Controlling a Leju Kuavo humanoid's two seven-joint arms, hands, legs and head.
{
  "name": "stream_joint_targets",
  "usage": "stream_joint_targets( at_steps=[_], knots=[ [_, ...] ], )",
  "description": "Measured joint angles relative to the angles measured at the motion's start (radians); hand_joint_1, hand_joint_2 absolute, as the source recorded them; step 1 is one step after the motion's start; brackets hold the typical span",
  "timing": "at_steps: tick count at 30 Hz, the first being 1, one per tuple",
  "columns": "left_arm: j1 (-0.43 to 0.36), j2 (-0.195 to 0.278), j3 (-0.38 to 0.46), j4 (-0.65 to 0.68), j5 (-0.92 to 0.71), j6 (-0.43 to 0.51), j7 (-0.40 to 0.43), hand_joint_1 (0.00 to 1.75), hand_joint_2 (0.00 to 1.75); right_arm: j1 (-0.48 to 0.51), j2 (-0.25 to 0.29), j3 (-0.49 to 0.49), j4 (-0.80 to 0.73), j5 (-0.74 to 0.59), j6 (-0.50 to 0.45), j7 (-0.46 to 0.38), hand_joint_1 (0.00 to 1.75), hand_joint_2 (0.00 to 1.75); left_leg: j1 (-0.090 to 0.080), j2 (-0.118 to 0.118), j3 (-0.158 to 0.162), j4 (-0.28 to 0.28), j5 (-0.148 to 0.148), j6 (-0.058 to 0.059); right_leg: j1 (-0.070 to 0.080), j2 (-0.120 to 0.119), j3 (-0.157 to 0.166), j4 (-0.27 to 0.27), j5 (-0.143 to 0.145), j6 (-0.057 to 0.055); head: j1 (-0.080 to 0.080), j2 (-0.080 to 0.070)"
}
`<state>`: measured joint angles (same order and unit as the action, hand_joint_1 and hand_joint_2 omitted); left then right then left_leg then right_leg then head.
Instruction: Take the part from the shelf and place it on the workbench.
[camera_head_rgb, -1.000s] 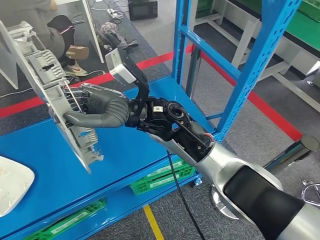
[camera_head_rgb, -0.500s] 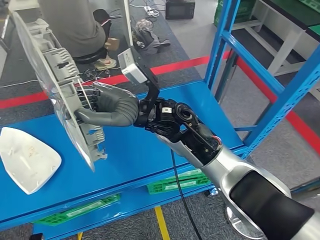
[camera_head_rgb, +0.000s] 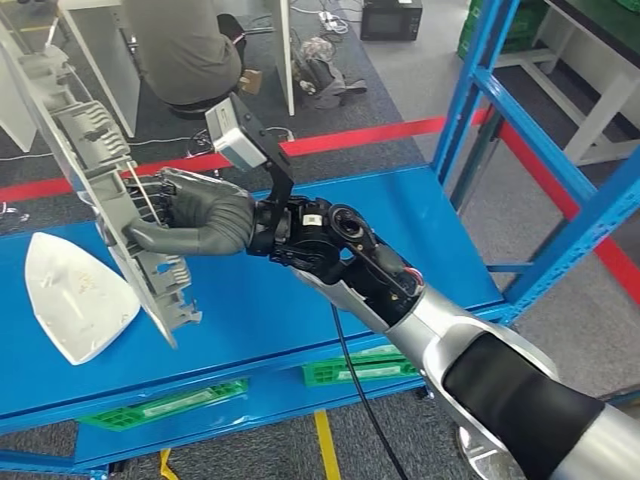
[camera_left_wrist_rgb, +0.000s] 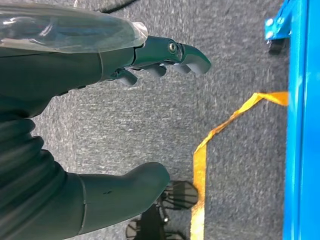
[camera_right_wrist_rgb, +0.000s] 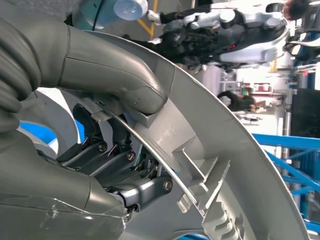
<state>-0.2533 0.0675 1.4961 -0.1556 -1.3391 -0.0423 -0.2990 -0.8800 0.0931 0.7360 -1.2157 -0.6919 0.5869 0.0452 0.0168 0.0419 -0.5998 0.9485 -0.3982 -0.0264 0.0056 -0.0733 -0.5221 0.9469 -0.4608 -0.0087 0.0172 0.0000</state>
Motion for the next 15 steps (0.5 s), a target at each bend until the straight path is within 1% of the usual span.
stream_joint_targets(
  at_steps=[1, 2, 3, 4, 5, 6, 7, 8, 9, 10, 11, 12, 13, 14, 15],
  knots=[
    [0.001, 0.000, 0.000, 0.000, 0.000, 0.000, 0.000, 0.00, 1.75, 0.000, 0.000, 0.000, 0.000, 0.000, 0.000, 0.000, 1.75, 1.75, 0.000, -0.011, -0.002, 0.001, 0.001, 0.007, 0.001, -0.007, 0.002, 0.001, -0.003, 0.004, 0.003, 0.000],
    [0.002, -0.001, 0.000, 0.000, 0.001, 0.000, 0.001, 0.00, 1.75, 0.000, 0.000, 0.000, -0.001, 0.000, 0.001, 0.000, 1.75, 1.75, 0.002, -0.019, -0.002, 0.001, 0.000, 0.012, 0.000, -0.009, 0.002, 0.003, -0.008, 0.009, 0.007, 0.000],
    [0.003, -0.001, 0.000, 0.000, 0.002, 0.000, 0.001, 0.00, 1.75, 0.000, 0.000, 0.001, -0.001, -0.001, 0.002, 0.000, 1.75, 1.75, 0.004, -0.027, -0.002, 0.001, 0.001, 0.017, -0.001, 0.000, -0.003, 0.016, -0.020, 0.014, 0.010, 0.000],
    [0.004, -0.001, 0.000, 0.000, 0.003, 0.001, 0.001, 0.00, 1.75, -0.001, 0.000, 0.001, -0.001, -0.001, 0.003, 0.000, 1.75, 1.75, 0.006, -0.034, -0.001, 0.000, 0.002, 0.023, -0.004, 0.015, -0.016, 0.049, -0.043, 0.019, 0.014, 0.000],
    [0.003, -0.001, 0.000, 0.000, 0.005, 0.002, 0.000, 0.00, 1.75, -0.001, 0.000, 0.001, -0.001, -0.002, 0.004, 0.000, 1.75, 1.75, 0.007, -0.042, 0.000, -0.001, 0.002, 0.027, -0.006, 0.036, -0.040, 0.105, -0.074, 0.023, 0.019, 0.000],
    [0.003, -0.001, 0.000, 0.000, 0.007, 0.004, -0.001, 0.00, 1.75, -0.001, 0.000, 0.001, -0.001, -0.003, 0.005, 0.000, 1.75, 1.75, 0.006, -0.049, 0.000, 0.000, 0.002, 0.031, -0.006, 0.053, -0.074, 0.181, -0.111, 0.024, 0.025, 0.000],
    [0.004, -0.001, 0.000, 0.000, 0.008, 0.006, -0.002, 0.00, 1.75, 0.001, 0.000, 0.001, -0.001, -0.003, 0.006, 0.000, 1.75, 1.75, 0.005, -0.058, 0.000, 0.000, 0.002, 0.033, -0.006, 0.062, -0.109, 0.256, -0.140, 0.025, 0.030, 0.000],
    [0.004, -0.001, 0.000, 0.000, 0.009, 0.008, -0.003, 0.00, 1.75, 0.003, 0.000, 0.001, 0.000, -0.003, 0.006, 0.000, 1.75, 1.75, 0.003, -0.068, 0.000, 0.000, 0.002, 0.033, -0.006, 0.067, -0.135, 0.310, -0.154, 0.024, 0.033, 0.000],
    [0.006, -0.002, 0.000, 0.000, 0.009, 0.009, -0.003, 0.00, 1.75, 0.004, 0.000, 0.001, 0.000, -0.004, 0.006, 0.000, 1.75, 1.75, 0.003, -0.079, 0.000, 0.001, 0.001, 0.034, -0.006, 0.069, -0.146, 0.326, -0.147, 0.023, 0.035, 0.000],
    [0.007, -0.003, 0.000, 0.000, 0.009, 0.010, -0.004, 0.00, 1.75, 0.005, 0.000, 0.001, 0.000, -0.004, 0.006, 0.000, 1.75, 1.75, 0.002, -0.091, 0.001, 0.001, 0.001, 0.033, -0.006, 0.072, -0.136, 0.296, -0.119, 0.019, 0.038, 0.000],
    [0.007, -0.004, 0.000, 0.000, 0.009, 0.010, -0.005, 0.00, 1.75, 0.005, 0.000, 0.001, 0.000, -0.004, 0.006, 0.000, 1.75, 1.75, 0.002, -0.103, 0.003, 0.002, 0.001, 0.033, -0.006, 0.079, -0.111, 0.232, -0.077, 0.014, 0.041, 0.000],
    [0.007, -0.005, 0.000, 0.000, 0.009, 0.011, -0.007, 0.00, 1.75, 0.005, 0.000, 0.001, 0.000, -0.004, 0.006, 0.000, 1.75, 1.75, 0.003, -0.114, 0.004, 0.002, 0.001, 0.032, -0.006, 0.097, -0.079, 0.156, -0.038, 0.008, 0.044, 0.000],
    [0.007, -0.005, 0.000, 0.000, 0.010, 0.011, -0.008, 0.00, 1.75, 0.004, 0.000, 0.001, -0.001, -0.004, 0.006, 0.000, 1.75, 1.75, 0.002, -0.125, 0.003, 0.004, 0.001, 0.030, -0.007, 0.115, -0.050, 0.089, -0.010, 0.003, 0.046, 0.000],
    [0.007, -0.006, 0.000, 0.000, 0.010, 0.011, -0.009, 0.00, 1.75, 0.004, 0.000, 0.001, -0.001, -0.004, 0.006, 0.000, 1.75, 1.75, 0.003, -0.134, 0.001, 0.004, 0.002, 0.026, -0.007, 0.129, -0.032, 0.044, 0.003, 0.000, 0.047, 0.000],
    [0.008, -0.006, 0.000, 0.000, 0.010, 0.011, -0.010, 0.00, 1.75, 0.003, 0.001, 0.001, -0.001, -0.004, 0.006, 0.000, 1.75, 1.75, 0.003, -0.143, -0.003, 0.003, 0.004, 0.021, -0.006, 0.137, -0.023, 0.024, 0.004, -0.002, 0.047, 0.000]
  ],
)
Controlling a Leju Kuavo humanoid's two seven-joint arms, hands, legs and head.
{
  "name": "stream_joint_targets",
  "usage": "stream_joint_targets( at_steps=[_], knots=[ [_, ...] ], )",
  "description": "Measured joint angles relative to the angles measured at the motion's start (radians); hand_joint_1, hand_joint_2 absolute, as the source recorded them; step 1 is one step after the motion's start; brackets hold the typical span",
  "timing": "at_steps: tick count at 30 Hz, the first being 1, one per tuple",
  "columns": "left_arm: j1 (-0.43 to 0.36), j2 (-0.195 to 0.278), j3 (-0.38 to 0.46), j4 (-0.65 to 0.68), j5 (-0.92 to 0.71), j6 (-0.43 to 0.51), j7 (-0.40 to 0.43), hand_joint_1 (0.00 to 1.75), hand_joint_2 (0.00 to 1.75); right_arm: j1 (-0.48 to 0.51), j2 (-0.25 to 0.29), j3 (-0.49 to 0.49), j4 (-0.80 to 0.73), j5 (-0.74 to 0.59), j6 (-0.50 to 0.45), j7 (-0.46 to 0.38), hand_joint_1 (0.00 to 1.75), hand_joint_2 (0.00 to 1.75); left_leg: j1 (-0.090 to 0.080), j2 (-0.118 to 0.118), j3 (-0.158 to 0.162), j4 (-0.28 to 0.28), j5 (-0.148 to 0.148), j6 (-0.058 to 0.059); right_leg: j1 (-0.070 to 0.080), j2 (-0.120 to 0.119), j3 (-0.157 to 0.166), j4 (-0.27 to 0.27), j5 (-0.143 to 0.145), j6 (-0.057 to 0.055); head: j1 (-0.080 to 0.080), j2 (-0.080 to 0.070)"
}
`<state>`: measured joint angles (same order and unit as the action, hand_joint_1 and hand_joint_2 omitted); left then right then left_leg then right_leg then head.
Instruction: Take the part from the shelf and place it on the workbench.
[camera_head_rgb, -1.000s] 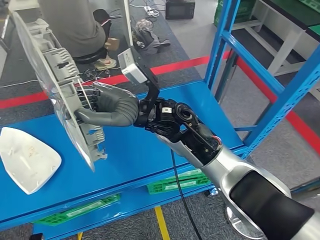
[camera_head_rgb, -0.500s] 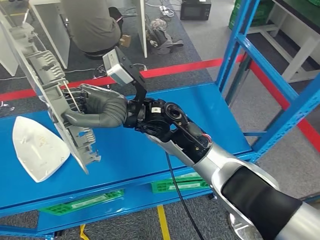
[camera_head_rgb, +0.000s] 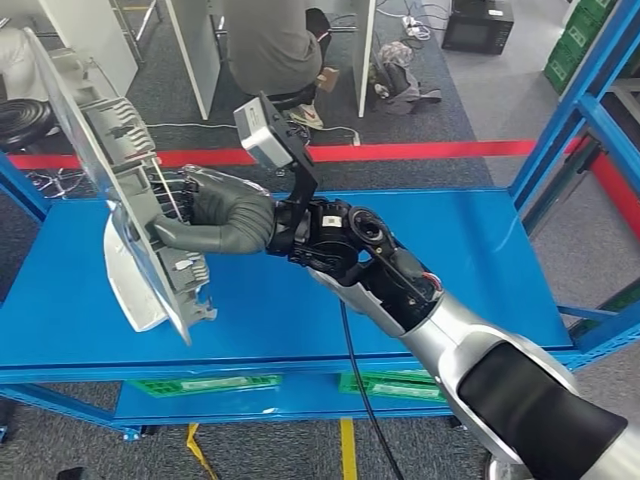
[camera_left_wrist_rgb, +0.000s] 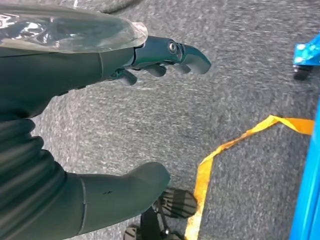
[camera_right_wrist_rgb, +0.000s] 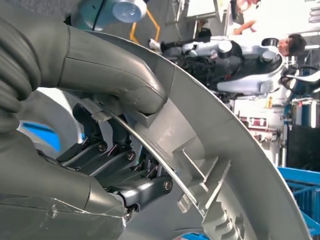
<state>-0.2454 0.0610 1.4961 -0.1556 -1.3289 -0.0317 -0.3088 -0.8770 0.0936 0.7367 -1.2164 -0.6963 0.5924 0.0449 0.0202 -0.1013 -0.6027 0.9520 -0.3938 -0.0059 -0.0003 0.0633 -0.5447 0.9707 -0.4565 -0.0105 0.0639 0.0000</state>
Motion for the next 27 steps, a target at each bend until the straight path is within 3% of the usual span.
stream_joint_targets(
  at_steps=[2, 4, 6, 8, 9, 10, 13, 15, 17, 19, 20, 22, 23, 24, 25, 27],
  knots=[
    [0.005, 0.000, 0.000, 0.000, 0.001, 0.000, -0.001, 0.00, 1.75, -0.001, 0.002, 0.000, 0.000, 0.000, 0.000, 0.000, 1.75, 1.75, 0.002, -0.012, -0.005, -0.003, 0.005, -0.013, 0.000, -0.013, 0.009, -0.011, 0.001, -0.005, 0.000, 0.000],
    [0.008, 0.000, 0.000, 0.000, 0.001, 0.000, -0.002, 0.00, 1.75, -0.003, 0.006, 0.000, 0.000, 0.000, 0.001, 0.000, 1.75, 1.75, 0.000, 0.023, -0.021, 0.026, -0.014, -0.023, -0.004, -0.032, 0.018, -0.023, 0.010, -0.016, -0.006, 0.000],
    [0.007, 0.001, 0.000, 0.000, 0.002, 0.000, -0.003, 0.00, 1.75, -0.005, 0.009, 0.000, 0.000, 0.000, 0.001, 0.000, 1.75, 1.75, -0.002, 0.075, -0.076, 0.140, -0.073, -0.033, -0.006, -0.054, 0.020, -0.029, 0.014, -0.022, -0.021, 0.000],
    [0.006, 0.000, 0.000, 0.000, 0.003, 0.000, -0.003, 0.00, 1.75, -0.003, 0.009, 0.000, 0.000, 0.000, 0.001, 0.000, 1.75, 1.75, 0.000, 0.090, -0.143, 0.274, -0.123, -0.040, -0.006, -0.077, 0.018, -0.029, 0.014, -0.023, -0.033, 0.000],
    [0.007, 0.000, 0.000, 0.000, 0.003, 0.000, -0.003, 0.00, 1.75, -0.002, 0.009, 0.001, 0.000, 0.000, 0.001, 0.000, 1.75, 1.75, 0.001, 0.093, -0.156, 0.299, -0.124, -0.043, -0.006, -0.088, 0.018, -0.029, 0.013, -0.023, -0.038, 0.000],
    [0.008, 0.000, 0.000, 0.000, 0.003, 0.000, -0.003, 0.00, 1.75, -0.001, 0.009, 0.001, 0.000, 0.000, 0.001, 0.000, 1.75, 1.75, 0.002, 0.096, -0.146, 0.279, -0.106, -0.044, -0.006, -0.098, 0.018, -0.029, 0.012, -0.022, -0.042, 0.000],
    [0.007, 0.002, 0.000, 0.000, 0.004, 0.000, -0.003, 0.00, 1.75, -0.004, 0.010, 0.001, 0.000, 0.000, 0.002, 0.000, 1.75, 1.75, 0.001, 0.134, -0.034, 0.068, -0.016, -0.040, -0.002, -0.124, 0.021, -0.024, 0.005, -0.012, -0.050, 0.000],
    [0.006, 0.003, 0.000, 0.000, 0.005, 0.000, -0.003, 0.00, 1.75, -0.008, 0.012, 0.000, 0.000, 0.001, 0.002, 0.000, 1.75, 1.75, -0.003, 0.147, 0.000, -0.002, 0.001, -0.028, 0.006, -0.137, 0.022, -0.021, -0.002, -0.003, -0.047, 0.000],
    [0.007, 0.003, 0.000, 0.000, 0.007, 0.000, -0.004, 0.00, 1.75, -0.009, 0.014, 0.001, 0.000, 0.001, 0.003, 0.000, 1.75, 1.75, -0.005, 0.129, -0.003, -0.003, 0.000, -0.013, 0.009, -0.150, 0.025, -0.022, -0.006, 0.005, -0.040, 0.000],
    [0.010, 0.003, 0.000, 0.000, 0.007, -0.001, -0.004, 0.00, 1.75, -0.009, 0.015, 0.001, 0.000, 0.001, 0.004, 0.000, 1.75, 1.75, -0.002, 0.113, -0.003, -0.004, 0.002, -0.002, 0.004, -0.131, 0.014, 0.005, -0.031, 0.017, -0.035, 0.000],
    [0.010, 0.004, 0.000, 0.000, 0.007, -0.002, -0.004, 0.00, 1.75, -0.010, 0.015, 0.000, 0.000, 0.000, 0.005, 0.000, 1.75, 1.75, 0.000, 0.106, -0.003, -0.005, 0.003, 0.004, 0.002, -0.112, -0.004, 0.049, -0.058, 0.021, -0.030, 0.000],
    [0.009, 0.005, 0.000, 0.000, 0.007, -0.007, -0.004, 0.00, 1.75, -0.009, 0.015, 0.000, 0.001, 0.000, 0.006, 0.000, 1.75, 1.75, -0.002, 0.090, -0.003, -0.005, 0.004, 0.012, 0.000, -0.077, -0.067, 0.193, -0.129, 0.025, -0.019, 0.000],
    [0.009, 0.005, 0.000, 0.000, 0.007, -0.009, -0.003, 0.00, 1.75, -0.007, 0.015, 0.000, 0.003, 0.000, 0.006, 0.000, 1.75, 1.75, -0.003, 0.081, -0.003, -0.005, 0.004, 0.013, 0.000, -0.071, -0.098, 0.260, -0.152, 0.024, -0.015, 0.000],
    [0.009, 0.005, 0.000, 0.000, 0.007, -0.010, -0.003, 0.00, 1.75, -0.006, 0.015, 0.001, 0.004, 0.000, 0.006, 0.000, 1.75, 1.75, -0.004, 0.070, -0.003, -0.005, 0.004, 0.014, 0.000, -0.068, -0.117, 0.298, -0.158, 0.023, -0.013, 0.000],
    [0.009, 0.005, 0.000, 0.000, 0.007, -0.011, -0.003, 0.00, 1.75, -0.005, 0.015, 0.001, 0.005, 0.000, 0.006, 0.000, 1.75, 1.75, -0.005, 0.059, -0.002, -0.004, 0.004, 0.015, 0.001, -0.066, -0.117, 0.292, -0.141, 0.020, -0.011, 0.000],
    [0.010, 0.006, 0.000, 0.000, 0.007, -0.011, -0.003, 0.00, 1.75, -0.006, 0.015, 0.001, 0.006, 0.000, 0.006, 0.000, 1.75, 1.75, -0.006, 0.035, 0.000, -0.004, 0.005, 0.014, 0.001, -0.050, -0.065, 0.169, -0.063, 0.008, -0.005, 0.000]
  ],
)
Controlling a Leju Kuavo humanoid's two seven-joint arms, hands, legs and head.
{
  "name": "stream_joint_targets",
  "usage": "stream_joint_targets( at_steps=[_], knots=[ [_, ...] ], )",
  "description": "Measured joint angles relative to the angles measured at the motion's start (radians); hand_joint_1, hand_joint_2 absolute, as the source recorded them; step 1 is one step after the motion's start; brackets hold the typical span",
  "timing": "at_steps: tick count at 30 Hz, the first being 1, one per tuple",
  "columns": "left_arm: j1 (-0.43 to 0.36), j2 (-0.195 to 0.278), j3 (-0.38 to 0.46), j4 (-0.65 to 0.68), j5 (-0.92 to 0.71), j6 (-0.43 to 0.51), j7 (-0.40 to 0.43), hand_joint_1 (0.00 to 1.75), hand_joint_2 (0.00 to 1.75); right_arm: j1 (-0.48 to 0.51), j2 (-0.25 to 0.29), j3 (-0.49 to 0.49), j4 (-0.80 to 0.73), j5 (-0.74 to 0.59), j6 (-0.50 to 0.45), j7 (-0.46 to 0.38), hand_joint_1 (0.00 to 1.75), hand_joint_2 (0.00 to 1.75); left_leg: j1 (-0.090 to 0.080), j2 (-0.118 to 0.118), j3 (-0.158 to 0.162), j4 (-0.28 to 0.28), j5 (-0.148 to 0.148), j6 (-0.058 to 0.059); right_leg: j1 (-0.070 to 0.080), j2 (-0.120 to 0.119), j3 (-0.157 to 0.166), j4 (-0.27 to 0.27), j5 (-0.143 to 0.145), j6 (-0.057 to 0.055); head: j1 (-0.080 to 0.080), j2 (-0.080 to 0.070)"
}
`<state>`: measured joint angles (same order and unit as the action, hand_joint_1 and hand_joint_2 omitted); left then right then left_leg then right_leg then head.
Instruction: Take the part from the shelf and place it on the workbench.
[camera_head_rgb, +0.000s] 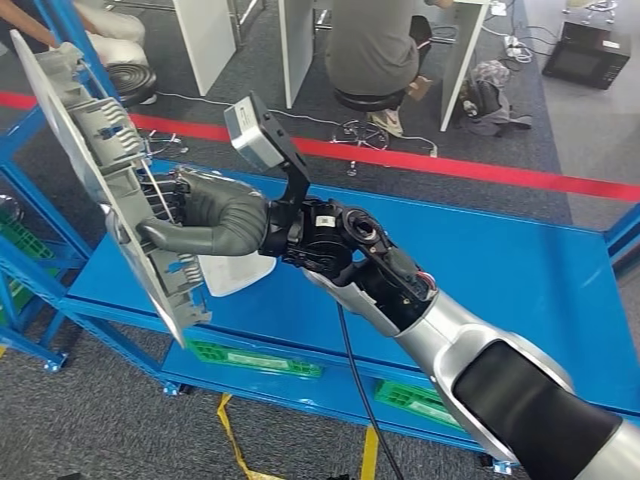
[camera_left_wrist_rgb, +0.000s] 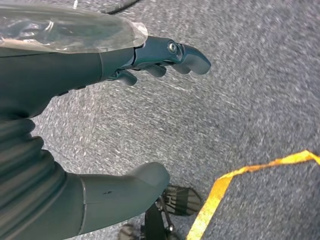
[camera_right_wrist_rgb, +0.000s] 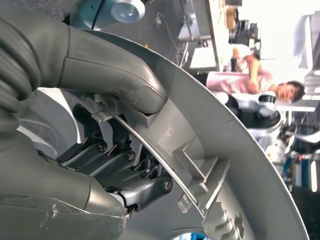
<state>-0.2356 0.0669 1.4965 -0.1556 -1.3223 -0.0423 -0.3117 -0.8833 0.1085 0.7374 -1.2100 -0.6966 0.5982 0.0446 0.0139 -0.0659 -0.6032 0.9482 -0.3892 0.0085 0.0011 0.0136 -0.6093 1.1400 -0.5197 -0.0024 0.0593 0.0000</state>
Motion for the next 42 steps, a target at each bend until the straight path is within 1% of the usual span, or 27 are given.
stream_joint_targets(
  at_steps=[2, 3, 4, 6, 8, 10, 11, 12, 13, 14, 16, 18, 21, 22, 23, 25, 27, 28, 29, 30, 32, 34, 36, 38, 39, 40, 42],
  knots=[
    [-0.001, -0.001, 0.000, 0.000, 0.000, 0.000, 0.000, 0.00, 1.75, -0.003, 0.000, 0.000, 0.000, 0.000, 0.001, -0.001, 1.75, 1.75, -0.001, -0.019, -0.001, 0.002, 0.002, -0.004, 0.000, 0.034, 0.060, -0.134, 0.054, -0.012, 0.001, 0.000],
    [-0.001, -0.001, 0.000, 0.000, 0.000, 0.000, 0.000, 0.00, 1.75, -0.005, 0.000, 0.000, 0.000, 0.000, 0.001, -0.001, 1.75, 1.75, 0.000, -0.027, -0.004, 0.002, 0.004, -0.009, 0.001, 0.045, 0.074, -0.168, 0.062, -0.015, 0.001, 0.000],
    [-0.001, -0.002, 0.000, 0.000, -0.001, 0.000, 0.000, 0.00, 1.75, -0.006, 0.000, 0.000, 0.001, 0.000, 0.002, -0.002, 1.75, 1.75, 0.003, -0.035, -0.006, 0.000, 0.007, -0.015, 0.003, 0.046, 0.079, -0.179, 0.059, -0.016, 0.002, 0.000],
    [0.003, -0.001, 0.000, 0.000, -0.003, 0.000, 0.000, 0.00, 1.75, -0.007, 0.003, 0.000, 0.001, 0.000, 0.004, -0.004, 1.75, 1.75, 0.006, -0.045, -0.011, -0.002, 0.010, -0.027, 0.002, 0.030, 0.089, -0.191, 0.065, -0.021, 0.005, 0.000],
    [0.004, 0.001, 0.000, 0.000, -0.004, 0.000, 0.001, 0.00, 1.75, -0.010, 0.008, 0.000, 0.001, 0.000, 0.005, -0.005, 1.75, 1.75, 0.003, -0.011, -0.033, 0.042, -0.019, -0.036, -0.005, 0.010, 0.098, -0.204, 0.074, -0.029, -0.003, 0.000],
    [0.001, 0.004, 0.000, 0.000, -0.004, 0.000, 0.001, 0.00, 1.75, -0.011, 0.010, 0.000, 0.003, 0.000, 0.004, -0.005, 1.75, 1.75, 0.004, 0.036, -0.095, 0.171, -0.085, -0.045, -0.006, -0.012, 0.097, -0.207, 0.078, -0.033, -0.019, 0.000],
    [0.001, 0.004, 0.000, 0.000, -0.005, 0.000, 0.001, 0.00, 1.75, -0.010, 0.010, 0.000, 0.005, 0.001, 0.004, -0.005, 1.75, 1.75, 0.006, 0.048, -0.129, 0.242, -0.112, -0.050, -0.005, -0.024, 0.096, -0.207, 0.077, -0.033, -0.025, 0.000],
    [0.002, 0.004, 0.000, 0.000, -0.006, 0.000, 0.001, 0.00, 1.75, -0.009, 0.010, 0.001, 0.007, 0.001, 0.004, -0.005, 1.75, 1.75, 0.009, 0.054, -0.151, 0.288, -0.124, -0.055, -0.005, -0.035, 0.095, -0.207, 0.077, -0.033, -0.031, 0.000],
    [0.003, 0.004, 0.000, 0.000, -0.006, 0.000, 0.001, 0.00, 1.75, -0.009, 0.010, 0.001, 0.009, 0.001, 0.004, -0.005, 1.75, 1.75, 0.013, 0.058, -0.154, 0.294, -0.117, -0.059, -0.005, -0.046, 0.095, -0.206, 0.076, -0.032, -0.035, 0.000],
    [0.003, 0.005, 0.000, 0.000, -0.007, 0.000, 0.001, 0.00, 1.75, -0.008, 0.010, 0.002, 0.010, 0.001, 0.005, -0.005, 1.75, 1.75, 0.016, 0.063, -0.135, 0.257, -0.093, -0.062, -0.006, -0.055, 0.095, -0.205, 0.074, -0.030, -0.038, 0.000],
    [0.002, 0.006, 0.000, 0.000, -0.007, 0.000, 0.001, 0.00, 1.75, -0.010, 0.011, 0.002, 0.010, 0.001, 0.005, -0.006, 1.75, 1.75, 0.018, 0.093, -0.057, 0.111, -0.032, -0.067, -0.005, -0.073, 0.095, -0.198, 0.066, -0.020, -0.043, 0.000],
    [0.000, 0.006, 0.000, 0.000, -0.007, 0.000, 0.001, 0.00, 1.75, -0.013, 0.012, 0.002, 0.010, 0.001, 0.004, -0.006, 1.75, 1.75, 0.015, 0.111, -0.010, 0.018, -0.005, -0.057, 0.002, -0.087, 0.094, -0.190, 0.056, -0.008, -0.045, 0.000],
    [0.002, 0.006, 0.000, 0.000, -0.008, 0.000, 0.000, 0.00, 1.75, -0.015, 0.013, 0.002, 0.010, 0.001, 0.003, -0.007, 1.75, 1.75, 0.013, 0.089, -0.010, 0.012, -0.008, -0.033, 0.005, -0.102, 0.098, -0.187, 0.045, 0.004, -0.032, 0.000],
    [0.002, 0.006, 0.000, 0.000, -0.009, 0.000, 0.000, 0.00, 1.75, -0.015, 0.013, 0.002, 0.010, 0.001, 0.003, -0.007, 1.75, 1.75, 0.013, 0.081, -0.009, 0.012, -0.008, -0.026, 0.002, -0.093, 0.094, -0.175, 0.033, 0.009, -0.027, 0.000],
    [0.002, 0.006, 0.000, 0.000, -0.009, 0.000, 0.000, 0.00, 1.75, -0.015, 0.014, 0.002, 0.010, 0.001, 0.003, -0.008, 1.75, 1.75, 0.013, 0.073, -0.009, 0.011, -0.008, -0.020, -0.002, -0.076, 0.081, -0.143, 0.011, 0.013, -0.023, 0.000],
    [0.000, 0.007, 0.000, 0.000, -0.009, 0.000, 0.000, 0.00, 1.75, -0.014, 0.013, 0.002, 0.011, 0.000, 0.003, -0.010, 1.75, 1.75, 0.011, 0.059, -0.008, 0.011, -0.008, -0.011, -0.004, -0.035, 0.024, -0.015, -0.056, 0.016, -0.012, 0.000],
    [0.000, 0.008, 0.000, 0.000, -0.009, 0.000, 0.000, 0.00, 1.75, -0.010, 0.013, 0.001, 0.012, 0.000, 0.003, -0.010, 1.75, 1.75, 0.007, 0.044, -0.007, 0.011, -0.008, -0.007, -0.003, -0.020, -0.043, 0.118, -0.100, 0.013, 0.000, 0.000],
    [0.001, 0.007, 0.000, 0.000, -0.009, 0.000, 0.000, 0.00, 1.75, -0.007, 0.012, 0.001, 0.013, 0.000, 0.002, -0.010, 1.75, 1.75, 0.005, 0.035, -0.007, 0.011, -0.008, -0.007, -0.002, -0.017, -0.057, 0.139, -0.095, 0.010, 0.004, 0.000],
    [0.001, 0.007, 0.000, 0.000, -0.010, 0.000, 0.001, 0.00, 1.75, -0.005, 0.012, 0.001, 0.014, 0.000, 0.001, -0.010, 1.75, 1.75, 0.003, 0.025, -0.006, 0.011, -0.008, -0.006, -0.001, -0.014, -0.051, 0.116, -0.071, 0.005, 0.008, 0.000],
    [0.001, 0.007, 0.000, 0.000, -0.010, 0.000, 0.001, 0.00, 1.75, -0.004, 0.012, 0.001, 0.014, 0.000, -0.001, -0.010, 1.75, 1.75, 0.002, 0.016, -0.005, 0.011, -0.008, -0.007, 0.000, -0.010, -0.029, 0.062, -0.036, 0.000, 0.010, 0.000],
    [-0.001, 0.006, 0.000, 0.000, -0.011, 0.000, 0.001, 0.00, 1.75, -0.004, 0.012, 0.000, 0.014, 0.001, -0.005, -0.010, 1.75, 1.75, 0.001, 0.000, -0.005, 0.012, -0.006, -0.010, 0.000, 0.027, 0.035, -0.085, 0.031, -0.010, 0.013, 0.000],
    [-0.003, 0.006, 0.000, 0.000, -0.013, 0.000, 0.003, 0.00, 1.75, -0.003, 0.011, -0.001, 0.014, 0.002, -0.008, -0.010, 1.75, 1.75, 0.002, -0.014, -0.010, 0.012, -0.002, -0.019, 0.001, 0.054, 0.068, -0.165, 0.057, -0.012, 0.011, 0.000],
    [-0.004, 0.006, 0.000, 0.000, -0.014, 0.000, 0.004, 0.00, 1.75, -0.002, 0.011, -0.001, 0.014, 0.003, -0.010, -0.009, 1.75, 1.75, 0.006, -0.029, -0.013, 0.007, 0.006, -0.032, 0.004, 0.044, 0.073, -0.173, 0.061, -0.016, 0.009, 0.000],
    [-0.003, 0.006, 0.000, 0.000, -0.015, -0.001, 0.004, 0.00, 1.75, -0.003, 0.011, -0.001, 0.013, 0.002, -0.011, -0.009, 1.75, 1.75, 0.007, -0.013, -0.026, 0.027, -0.008, -0.042, 0.002, 0.023, 0.082, -0.184, 0.070, -0.028, 0.003, 0.000],
    [-0.004, 0.006, 0.000, 0.000, -0.015, -0.001, 0.004, 0.00, 1.75, -0.003, 0.011, -0.001, 0.012, 0.002, -0.011, -0.009, 1.75, 1.75, 0.006, 0.005, -0.045, 0.067, -0.031, -0.046, 0.000, 0.011, 0.085, -0.190, 0.075, -0.032, -0.003, 0.000],
    [-0.006, 0.006, 0.000, 0.001, -0.015, -0.001, 0.004, 0.00, 1.75, -0.003, 0.011, -0.001, 0.012, 0.002, -0.011, -0.009, 1.75, 1.75, 0.005, 0.028, -0.075, 0.130, -0.065, -0.049, 0.001, -0.001, 0.086, -0.192, 0.077, -0.035, -0.012, 0.000],
    [-0.008, 0.005, 0.000, 0.001, -0.015, -0.001, 0.005, 0.00, 1.75, 0.000, 0.011, -0.001, 0.012, 0.002, -0.011, -0.010, 1.75, 1.75, 0.004, 0.051, -0.140, 0.269, -0.124, -0.055, 0.003, -0.026, 0.082, -0.192, 0.078, -0.037, -0.026, 0.000]
  ],
)
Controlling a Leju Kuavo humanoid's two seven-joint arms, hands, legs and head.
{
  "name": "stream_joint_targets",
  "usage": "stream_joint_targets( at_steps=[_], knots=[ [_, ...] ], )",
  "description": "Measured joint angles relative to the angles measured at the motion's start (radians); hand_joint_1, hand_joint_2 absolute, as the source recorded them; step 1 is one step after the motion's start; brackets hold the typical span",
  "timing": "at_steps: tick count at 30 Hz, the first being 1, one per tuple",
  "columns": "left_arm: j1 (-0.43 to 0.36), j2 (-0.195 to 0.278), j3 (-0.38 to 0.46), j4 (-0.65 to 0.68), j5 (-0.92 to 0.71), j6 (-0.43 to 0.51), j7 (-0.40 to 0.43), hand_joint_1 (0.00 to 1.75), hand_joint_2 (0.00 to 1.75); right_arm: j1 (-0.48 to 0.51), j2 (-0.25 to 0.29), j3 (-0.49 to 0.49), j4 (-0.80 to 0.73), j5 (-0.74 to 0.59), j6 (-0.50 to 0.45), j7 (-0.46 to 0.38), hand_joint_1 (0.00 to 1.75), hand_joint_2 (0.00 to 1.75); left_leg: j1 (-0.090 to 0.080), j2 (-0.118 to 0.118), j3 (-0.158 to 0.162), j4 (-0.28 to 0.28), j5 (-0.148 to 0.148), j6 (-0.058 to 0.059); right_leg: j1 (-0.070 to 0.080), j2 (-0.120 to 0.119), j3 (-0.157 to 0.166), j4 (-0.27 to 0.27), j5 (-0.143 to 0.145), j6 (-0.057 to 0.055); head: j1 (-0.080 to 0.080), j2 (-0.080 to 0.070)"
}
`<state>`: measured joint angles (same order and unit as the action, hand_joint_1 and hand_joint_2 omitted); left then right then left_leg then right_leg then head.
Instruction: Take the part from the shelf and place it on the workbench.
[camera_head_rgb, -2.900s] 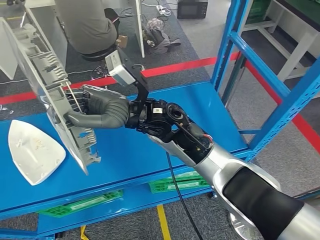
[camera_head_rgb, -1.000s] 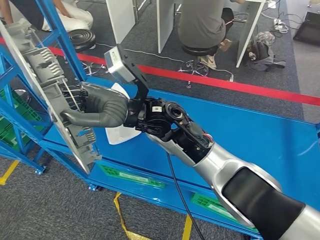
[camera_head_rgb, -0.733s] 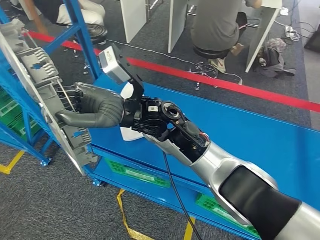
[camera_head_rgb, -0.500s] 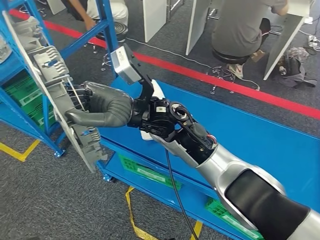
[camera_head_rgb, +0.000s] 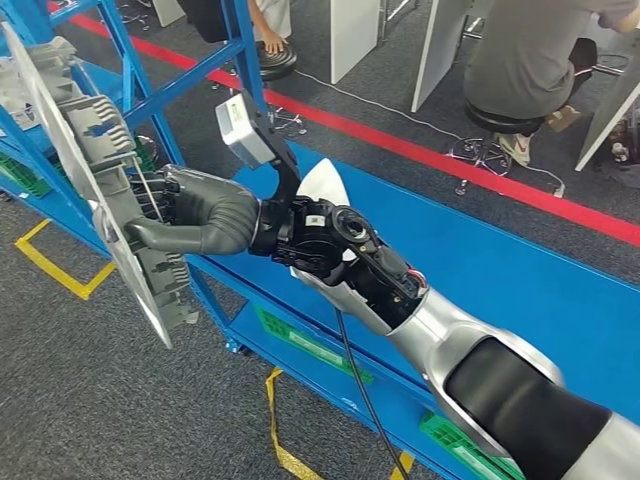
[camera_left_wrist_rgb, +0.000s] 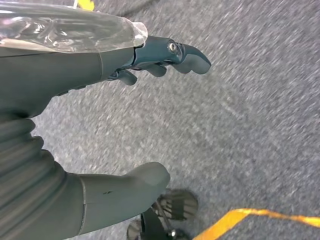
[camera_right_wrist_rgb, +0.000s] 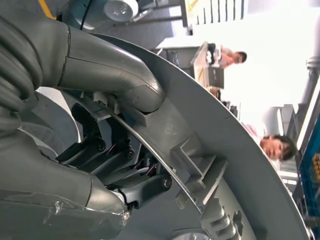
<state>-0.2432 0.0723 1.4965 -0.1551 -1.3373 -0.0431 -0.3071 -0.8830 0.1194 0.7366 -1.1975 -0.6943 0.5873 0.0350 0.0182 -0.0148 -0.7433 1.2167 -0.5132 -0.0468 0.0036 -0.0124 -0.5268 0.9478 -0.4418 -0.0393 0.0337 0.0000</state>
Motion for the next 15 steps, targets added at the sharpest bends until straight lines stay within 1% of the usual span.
stream_joint_targets(
  at_steps=[1, 2, 3, 4, 5, 6, 7, 8, 9, 10, 11, 12, 13, 14, 15],
  knots=[
    [0.001, -0.001, 0.000, 0.000, 0.000, 0.000, 0.000, 0.00, 1.75, 0.002, 0.000, 0.000, 0.000, 0.000, 0.000, 0.000, 1.75, 1.75, 0.000, 0.004, -0.016, 0.035, -0.008, -0.001, 0.001, -0.012, -0.001, 0.000, 0.000, 0.000, -0.005, 0.000],
    [0.002, -0.001, 0.000, 0.000, 0.000, 0.000, 0.000, 0.00, 1.75, 0.005, 0.000, 0.000, 0.000, 0.000, 0.000, 0.001, 1.75, 1.75, 0.000, 0.007, -0.010, 0.028, 0.004, -0.001, 0.001, -0.023, -0.002, 0.000, -0.001, 0.000, -0.008, 0.000],
    [0.003, -0.001, 0.000, 0.000, 0.000, 0.000, 0.000, 0.00, 1.75, 0.006, 0.000, 0.000, 0.000, 0.000, 0.000, 0.001, 1.75, 1.75, 0.000, 0.012, 0.017, -0.021, 0.031, 0.001, 0.002, -0.033, -0.001, 0.000, -0.002, 0.001, -0.012, 0.000],
    [0.003, 0.000, 0.000, 0.000, 0.000, 0.000, 0.000, 0.00, 1.75, 0.006, 0.000, 0.000, 0.000, 0.000, 0.000, 0.001, 1.75, 1.75, -0.001, 0.025, 0.060, -0.098, 0.066, 0.004, 0.003, -0.043, 0.000, 0.000, -0.003, 0.002, -0.014, 0.000],
    [0.002, 0.001, 0.000, 0.000, 0.000, 0.000, 0.000, 0.00, 1.75, 0.005, 0.000, 0.000, 0.000, 0.000, 0.000, 0.001, 1.75, 1.75, -0.006, 0.043, 0.102, -0.176, 0.092, 0.009, 0.006, -0.051, 0.000, 0.001, -0.005, 0.005, -0.016, 0.000],
    [0.000, 0.002, 0.000, 0.000, 0.000, 0.000, 0.000, 0.00, 1.75, 0.004, 0.000, 0.000, 0.000, 0.000, 0.000, 0.001, 1.75, 1.75, -0.009, 0.055, 0.132, -0.233, 0.109, 0.015, 0.009, -0.058, 0.001, 0.002, -0.007, 0.008, -0.017, 0.000],
    [-0.001, 0.002, 0.000, 0.000, 0.000, 0.000, 0.000, 0.00, 1.75, 0.003, 0.000, 0.000, 0.000, 0.000, -0.001, 0.001, 1.75, 1.75, -0.013, 0.062, 0.147, -0.264, 0.115, 0.021, 0.012, -0.064, 0.001, 0.002, -0.010, 0.012, -0.016, 0.000],
    [-0.001, 0.002, 0.000, 0.000, 0.000, 0.000, 0.000, 0.00, 1.75, 0.003, 0.000, 0.000, 0.000, 0.000, -0.001, 0.001, 1.75, 1.75, -0.017, 0.060, 0.149, -0.272, 0.114, 0.027, 0.015, -0.071, 0.001, 0.002, -0.011, 0.015, -0.015, 0.000],
    [0.000, 0.002, 0.000, 0.000, 0.000, 0.000, 0.000, 0.00, 1.75, 0.003, 0.000, 0.000, 0.000, 0.000, 0.000, 0.001, 1.75, 1.75, -0.016, 0.049, 0.147, -0.273, 0.116, 0.032, 0.016, -0.078, 0.002, 0.002, -0.013, 0.019, -0.014, 0.000],
    [0.001, 0.002, 0.000, 0.000, 0.000, 0.000, 0.000, 0.00, 1.75, 0.003, 0.000, 0.000, -0.001, 0.000, 0.000, 0.001, 1.75, 1.75, -0.014, 0.041, 0.148, -0.274, 0.117, 0.036, 0.015, -0.078, 0.001, 0.006, -0.019, 0.024, -0.012, 0.000],
    [0.001, 0.002, 0.000, 0.000, 0.000, 0.000, 0.000, 0.00, 1.75, 0.003, 0.000, 0.000, -0.001, 0.000, 0.000, 0.001, 1.75, 1.75, -0.011, 0.033, 0.149, -0.276, 0.118, 0.041, 0.012, -0.067, -0.005, 0.021, -0.032, 0.029, -0.011, 0.000],
    [0.001, 0.002, 0.000, 0.000, 0.000, 0.000, 0.001, 0.00, 1.75, 0.003, 0.000, 0.000, -0.002, 0.000, 0.000, 0.000, 1.75, 1.75, -0.008, 0.026, 0.150, -0.277, 0.120, 0.046, 0.010, -0.048, -0.020, 0.057, -0.056, 0.034, -0.008, 0.000],
    [0.000, 0.002, 0.000, 0.000, 0.000, 0.000, 0.001, 0.00, 1.75, 0.003, -0.001, 0.000, -0.002, 0.000, 0.000, 0.000, 1.75, 1.75, -0.007, 0.018, 0.151, -0.278, 0.120, 0.050, 0.007, -0.025, -0.046, 0.117, -0.088, 0.038, -0.004, 0.000],
    [-0.001, 0.002, 0.000, 0.000, 0.000, 0.000, 0.001, 0.00, 1.75, 0.005, -0.002, 0.000, -0.002, 0.000, -0.001, 0.000, 1.75, 1.75, -0.008, 0.009, 0.150, -0.278, 0.120, 0.053, 0.006, -0.006, -0.080, 0.194, -0.124, 0.040, 0.000, 0.000],
    [-0.001, 0.002, 0.000, 0.000, 0.000, 0.000, 0.001, 0.00, 1.75, 0.008, -0.003, 0.000, -0.002, 0.000, -0.001, 0.000, 1.75, 1.75, -0.008, 0.000, 0.150, -0.277, 0.120, 0.054, 0.005, 0.004, -0.115, 0.268, -0.152, 0.042, 0.005, 0.000]
  ],
)
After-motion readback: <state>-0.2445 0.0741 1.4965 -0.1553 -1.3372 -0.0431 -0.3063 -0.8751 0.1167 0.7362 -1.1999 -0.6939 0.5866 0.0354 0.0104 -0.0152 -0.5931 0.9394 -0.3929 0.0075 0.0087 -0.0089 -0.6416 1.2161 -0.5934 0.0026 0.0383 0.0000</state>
